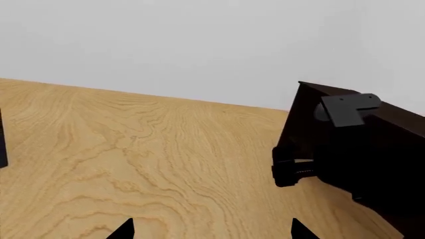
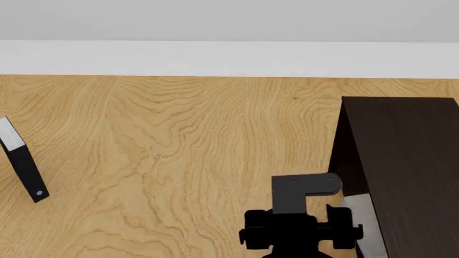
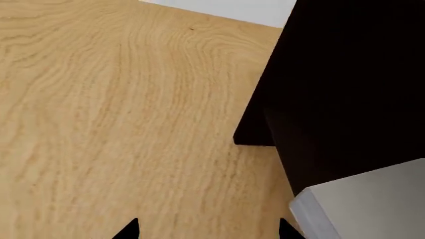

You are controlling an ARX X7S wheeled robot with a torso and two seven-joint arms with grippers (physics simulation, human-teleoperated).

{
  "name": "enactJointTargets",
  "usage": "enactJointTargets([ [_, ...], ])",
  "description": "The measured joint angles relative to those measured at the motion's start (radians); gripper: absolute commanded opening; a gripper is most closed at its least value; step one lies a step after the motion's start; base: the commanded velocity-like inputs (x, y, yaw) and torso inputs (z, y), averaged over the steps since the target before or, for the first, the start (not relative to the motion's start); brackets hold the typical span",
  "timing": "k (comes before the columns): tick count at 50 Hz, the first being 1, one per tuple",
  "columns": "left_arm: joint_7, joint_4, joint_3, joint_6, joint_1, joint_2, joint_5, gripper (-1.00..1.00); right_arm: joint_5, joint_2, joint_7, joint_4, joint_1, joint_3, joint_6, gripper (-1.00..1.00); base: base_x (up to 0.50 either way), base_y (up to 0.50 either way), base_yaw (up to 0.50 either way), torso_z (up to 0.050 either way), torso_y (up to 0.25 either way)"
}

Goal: Pick up the book on the right and place it on the cabinet shelf.

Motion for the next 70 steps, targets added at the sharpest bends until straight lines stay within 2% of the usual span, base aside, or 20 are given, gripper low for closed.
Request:
enactJointTargets([
  [10,0.000,-0.005,-0.002,0.002,-0.002,0.000,0.002,1.00,-0.011,-0.011,-0.013,-0.033,0.008,-0.016,0.008,1.00,0.00,0.00,0.00,0.000,0.000],
  [22,-0.002,-0.007,-0.001,0.004,-0.004,-0.001,0.004,1.00,-0.012,0.030,0.030,-0.176,0.030,-0.021,0.037,1.00,0.00,0.00,0.00,-0.001,0.000],
  [48,-0.005,-0.007,0.010,0.004,-0.009,-0.004,0.005,1.00,0.010,0.168,0.179,-0.594,0.085,-0.017,0.126,1.00,0.00,0.00,0.00,0.000,0.000],
  [70,-0.016,0.000,0.019,0.014,0.002,-0.010,0.010,1.00,0.044,0.308,0.318,-0.879,0.065,0.004,0.160,1.00,0.00,0.00,0.00,0.000,0.000],
])
